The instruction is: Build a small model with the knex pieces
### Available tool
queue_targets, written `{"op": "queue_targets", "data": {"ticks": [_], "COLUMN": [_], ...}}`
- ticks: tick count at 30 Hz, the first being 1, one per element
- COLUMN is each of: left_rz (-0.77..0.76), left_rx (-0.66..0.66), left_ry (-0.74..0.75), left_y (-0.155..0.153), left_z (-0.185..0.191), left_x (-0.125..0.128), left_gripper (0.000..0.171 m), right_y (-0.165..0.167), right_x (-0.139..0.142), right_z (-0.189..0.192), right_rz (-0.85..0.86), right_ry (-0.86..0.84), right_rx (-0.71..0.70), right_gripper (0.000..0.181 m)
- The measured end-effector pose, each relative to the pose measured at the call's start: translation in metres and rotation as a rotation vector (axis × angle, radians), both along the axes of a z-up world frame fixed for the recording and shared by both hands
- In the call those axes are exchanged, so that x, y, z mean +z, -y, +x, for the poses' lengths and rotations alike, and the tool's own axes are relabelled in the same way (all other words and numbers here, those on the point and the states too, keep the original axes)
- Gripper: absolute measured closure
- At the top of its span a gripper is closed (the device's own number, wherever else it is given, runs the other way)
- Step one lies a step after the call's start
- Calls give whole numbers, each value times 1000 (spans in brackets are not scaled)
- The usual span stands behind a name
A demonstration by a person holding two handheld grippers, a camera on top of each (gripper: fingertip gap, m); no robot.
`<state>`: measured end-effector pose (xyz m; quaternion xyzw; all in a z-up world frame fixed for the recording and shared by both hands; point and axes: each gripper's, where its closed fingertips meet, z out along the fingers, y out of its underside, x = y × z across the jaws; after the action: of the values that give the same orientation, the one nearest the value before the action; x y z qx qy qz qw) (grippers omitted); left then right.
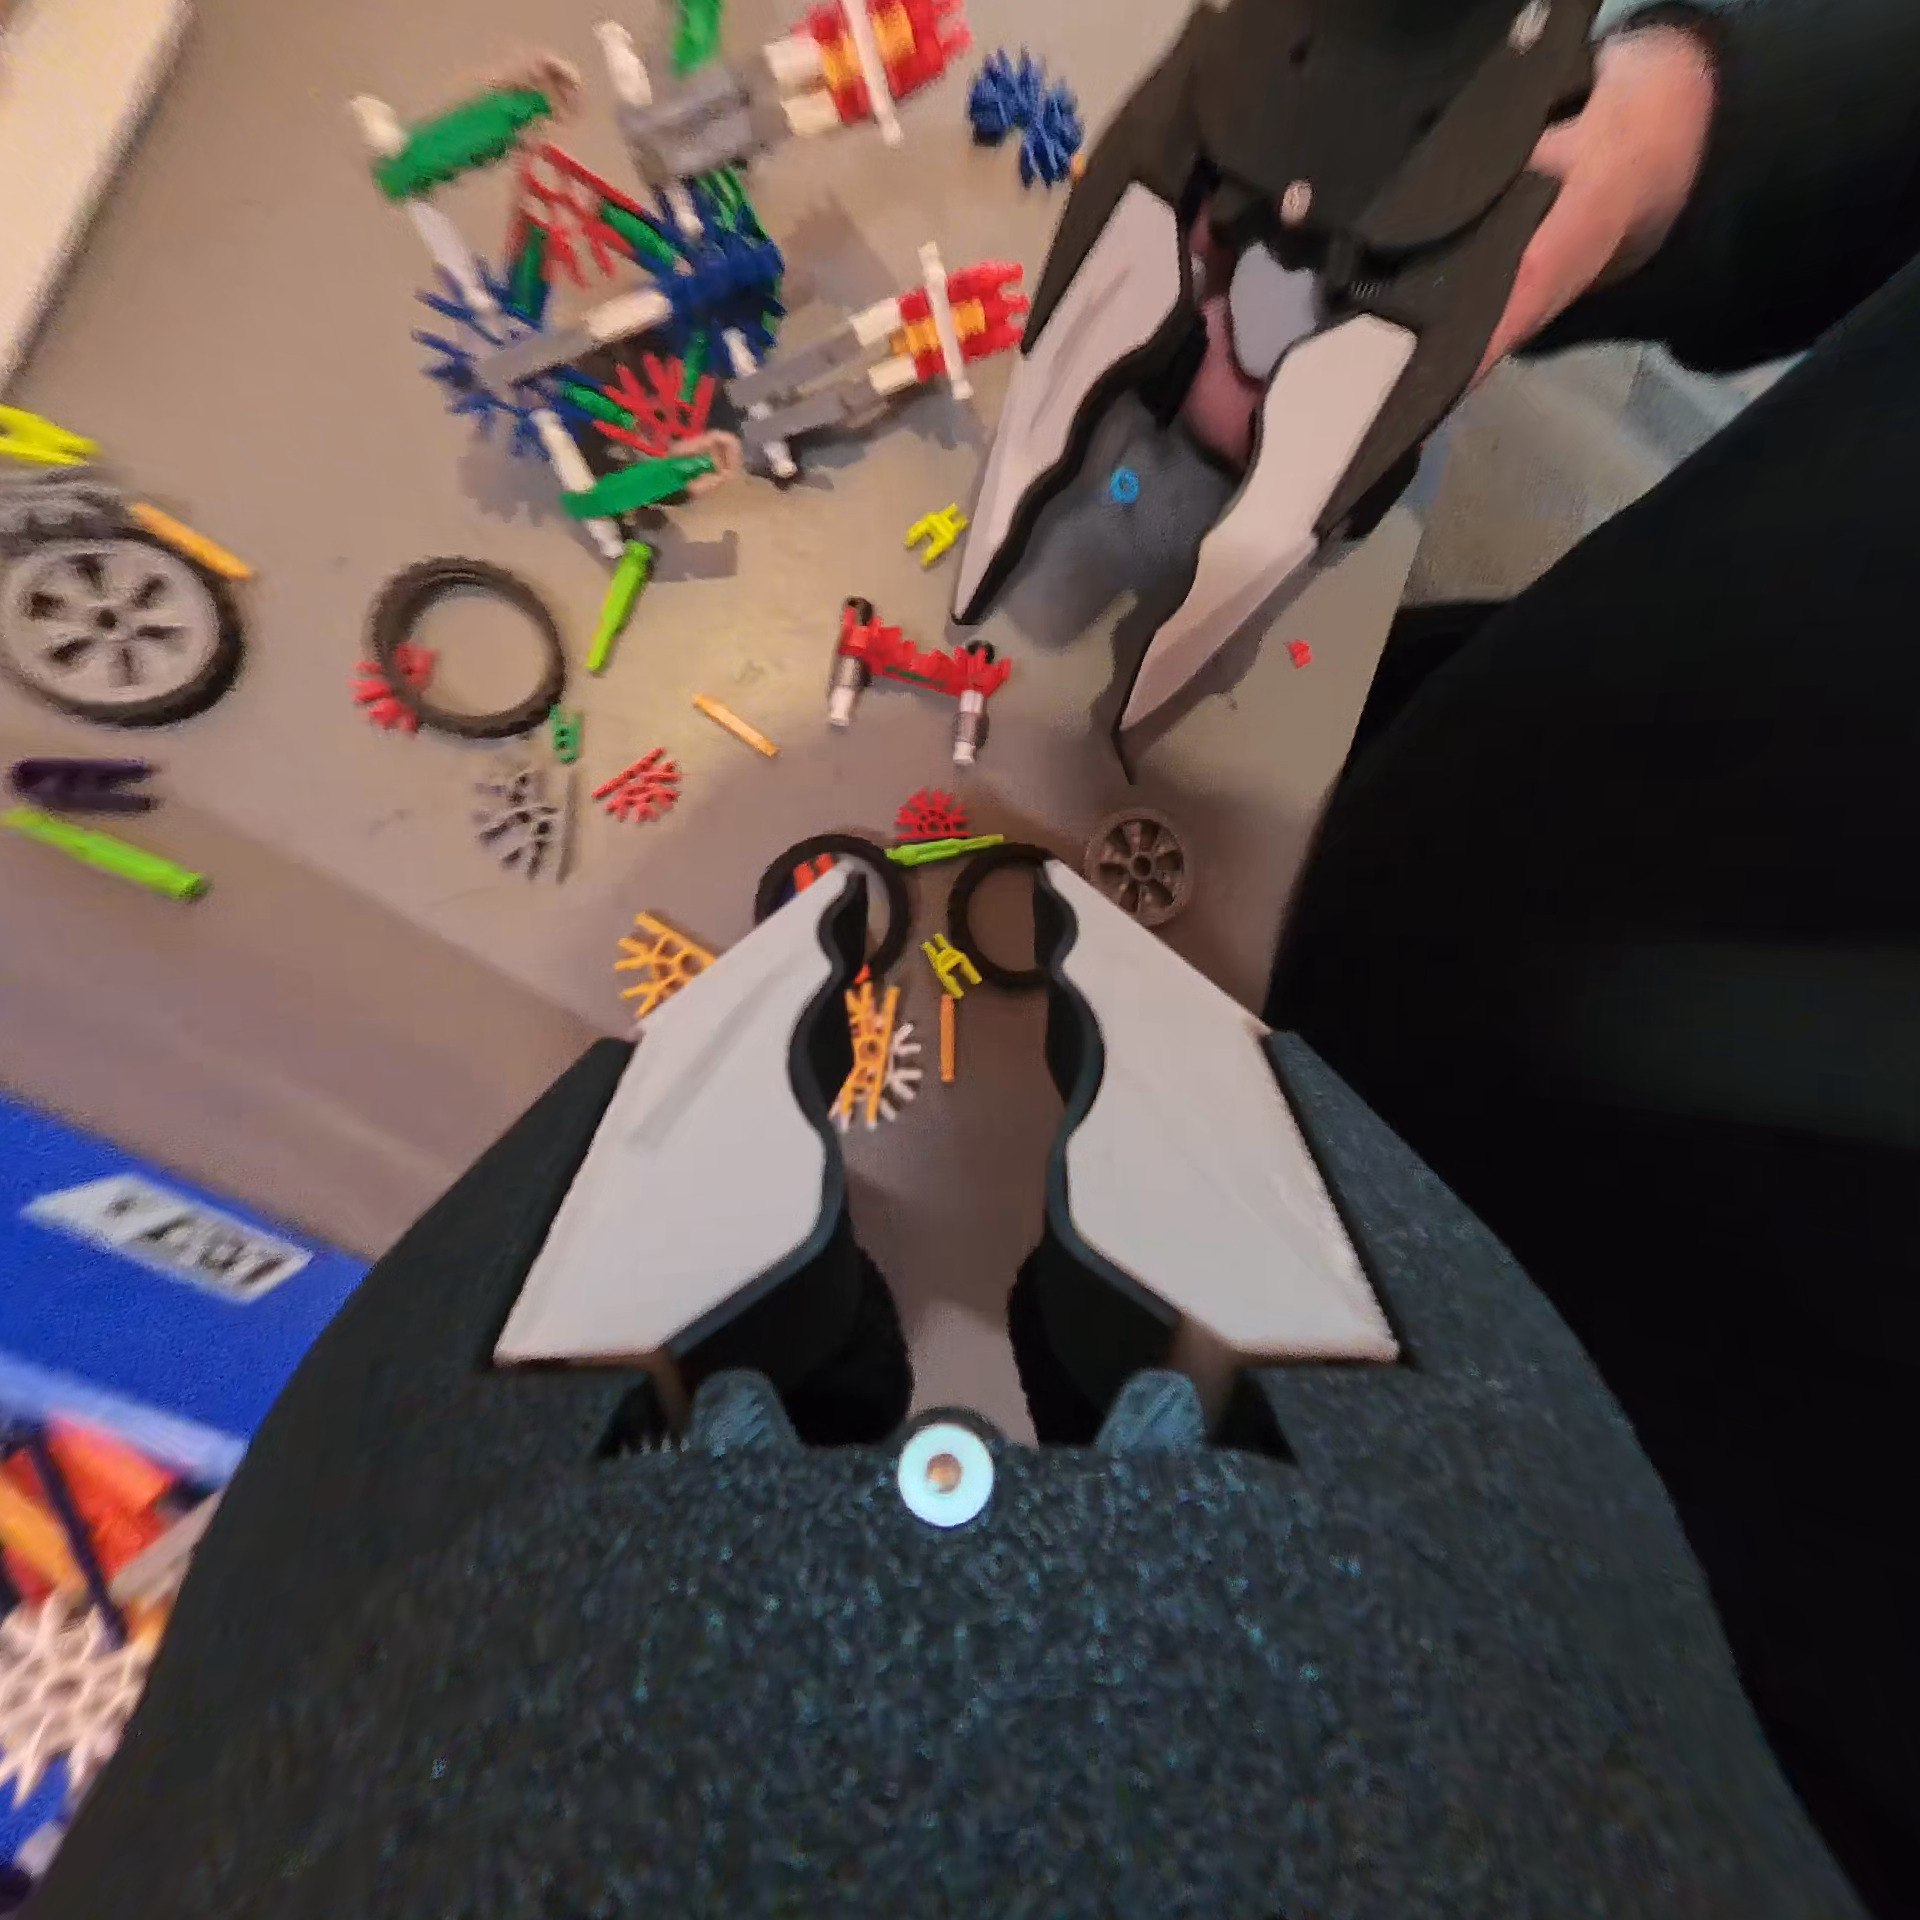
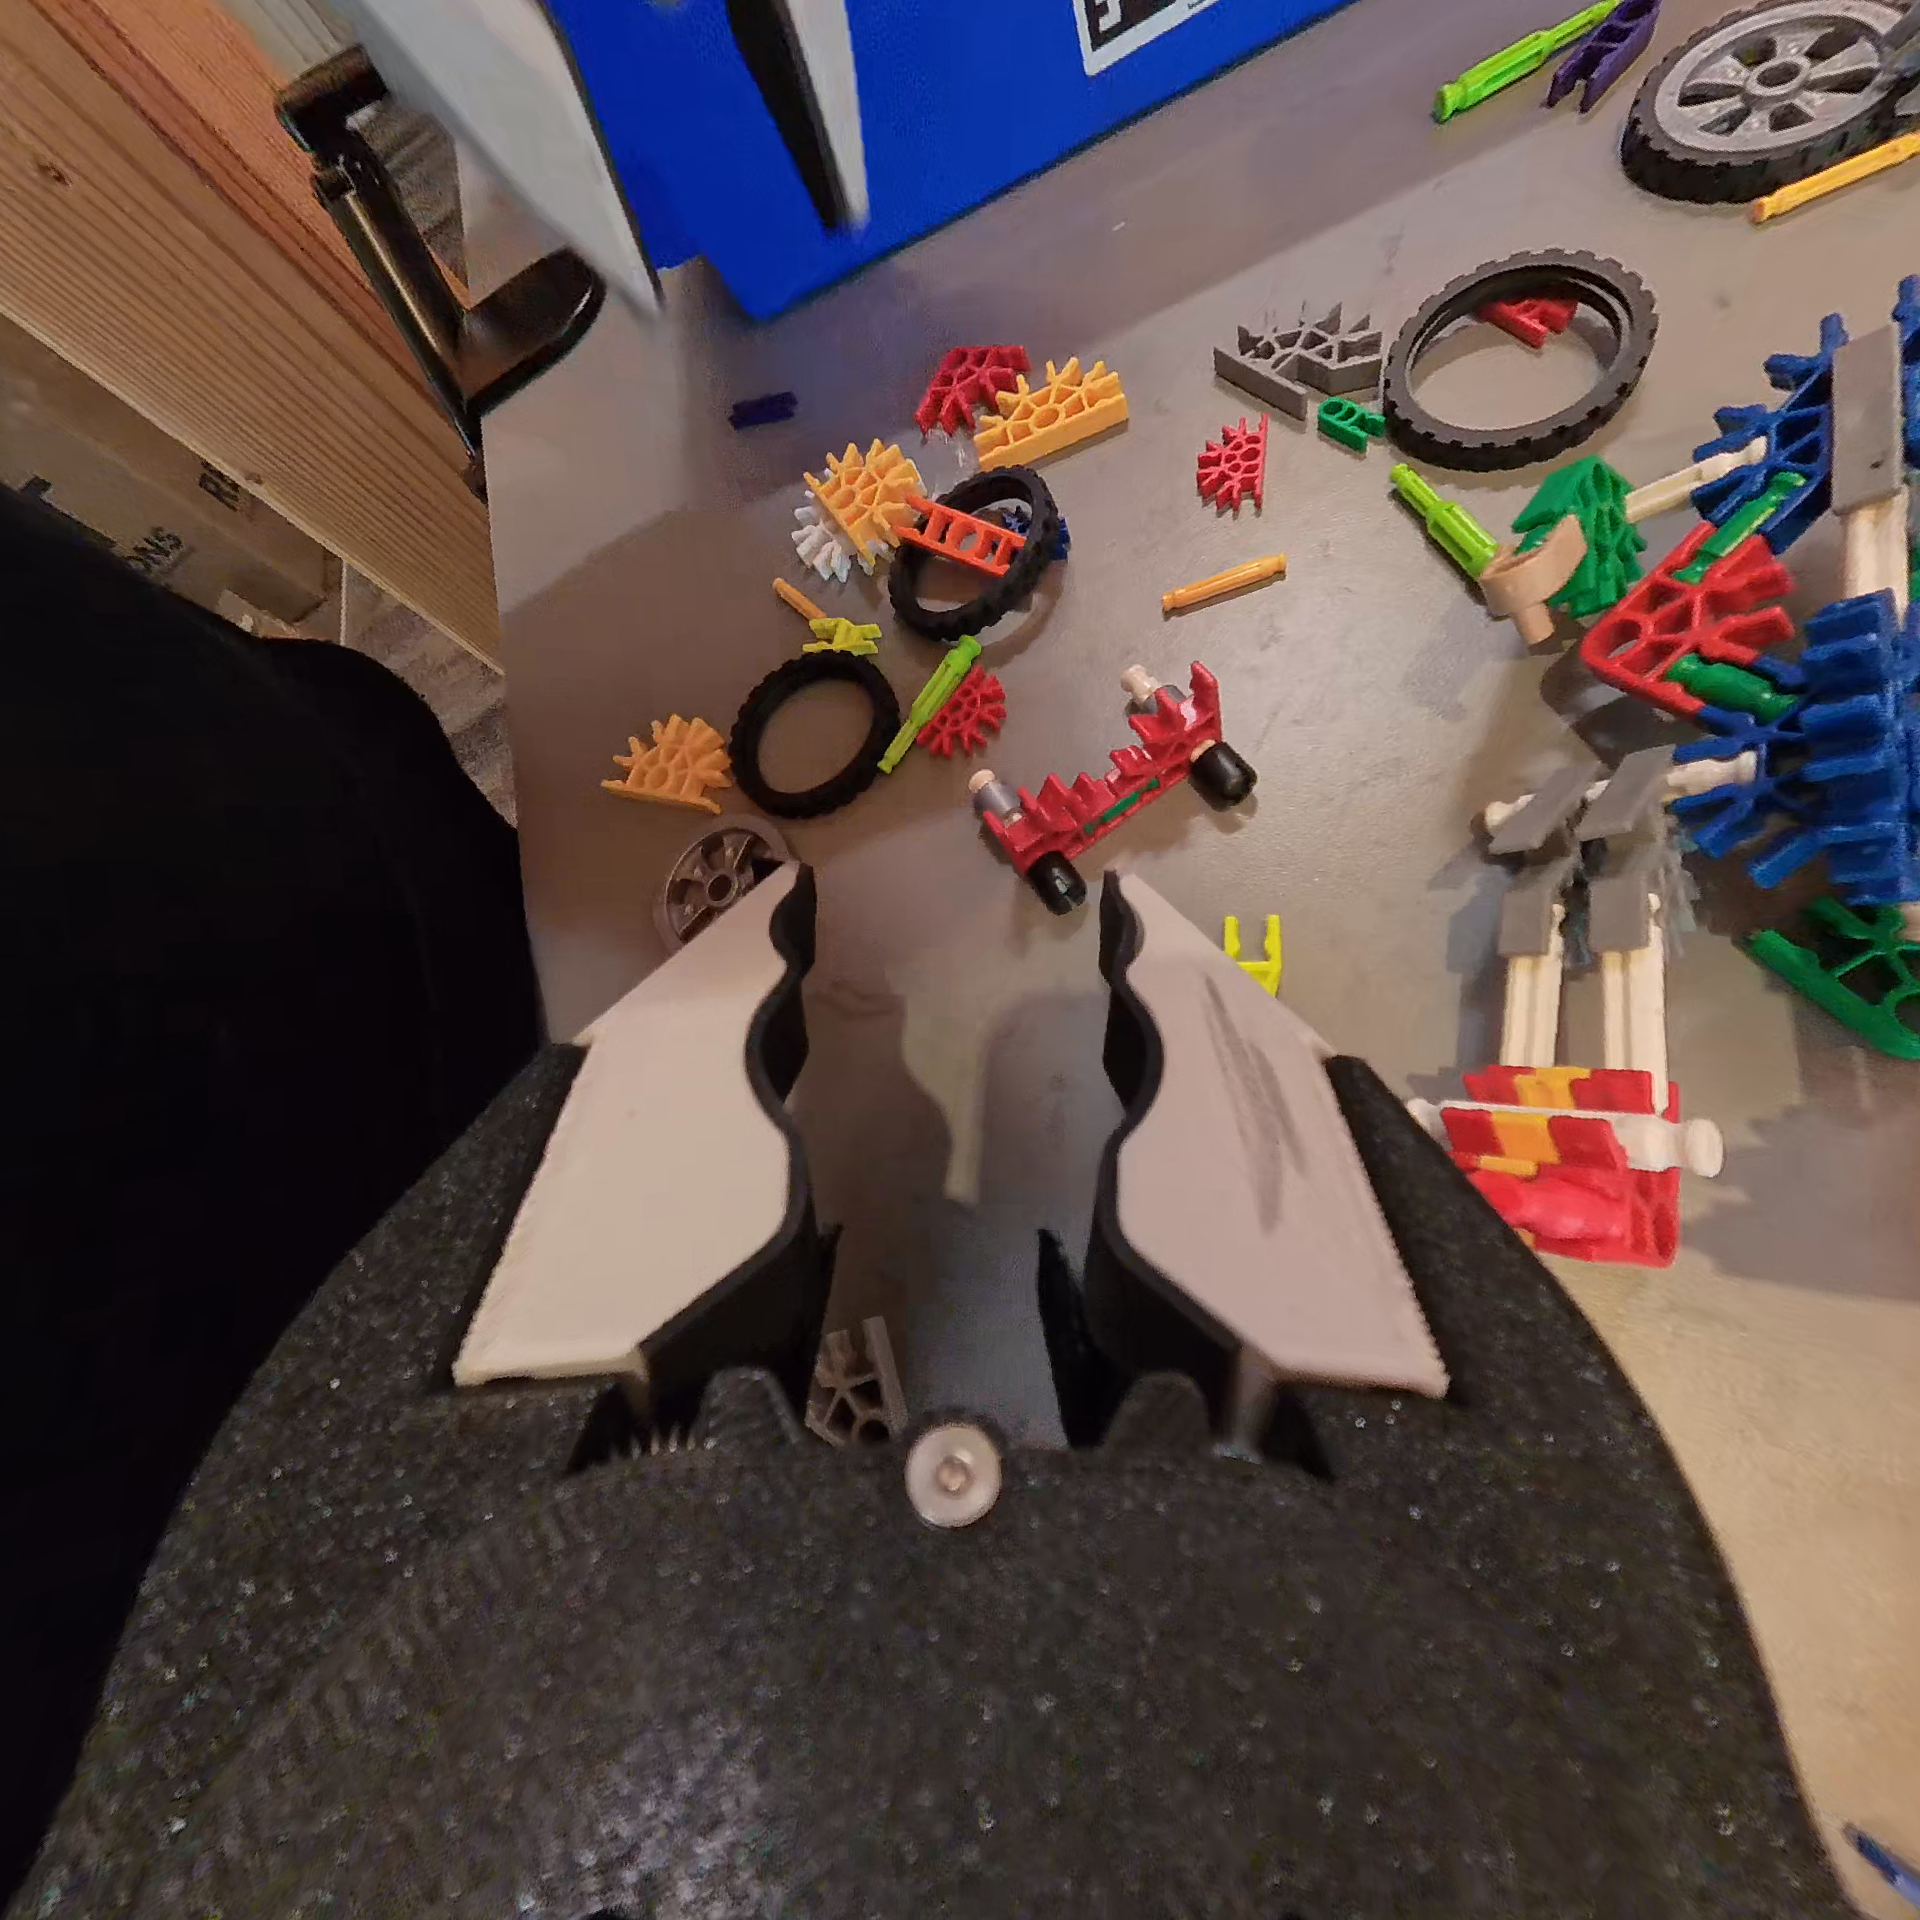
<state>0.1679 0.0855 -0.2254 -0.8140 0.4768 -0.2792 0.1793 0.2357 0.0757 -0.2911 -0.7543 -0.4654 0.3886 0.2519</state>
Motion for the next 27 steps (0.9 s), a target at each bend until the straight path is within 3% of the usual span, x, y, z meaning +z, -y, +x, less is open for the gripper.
{"op": "queue_targets", "data": {"ticks": [3, 6, 12, 17, 21, 27], "left_rz": [20, 86, 187, 145, 89, 82], "left_rx": [85, 158, 416, 488, 461, 420], "left_ry": [115, 68, -295, -595, -639, -666], "left_y": [-10, -21, -46, -36, -31, -40], "left_z": [-22, -60, -191, -271, -282, -288], "left_x": [35, 49, 36, 10, -6, -19], "left_gripper": [142, 142, 144, 146, 147, 135], "right_y": [0, 0, 1, 1, 1, 0], "right_x": [-2, -2, -5, -5, -5, -5], "right_z": [0, 0, 0, 0, 0, 0], "right_rz": [-11, -22, -35, -52, -61, -72], "right_ry": [8, 7, 21, 14, 12, 8], "right_rx": [4, -1, 8, 9, 12, 8], "right_gripper": [127, 128, 129, 131, 132, 133]}}
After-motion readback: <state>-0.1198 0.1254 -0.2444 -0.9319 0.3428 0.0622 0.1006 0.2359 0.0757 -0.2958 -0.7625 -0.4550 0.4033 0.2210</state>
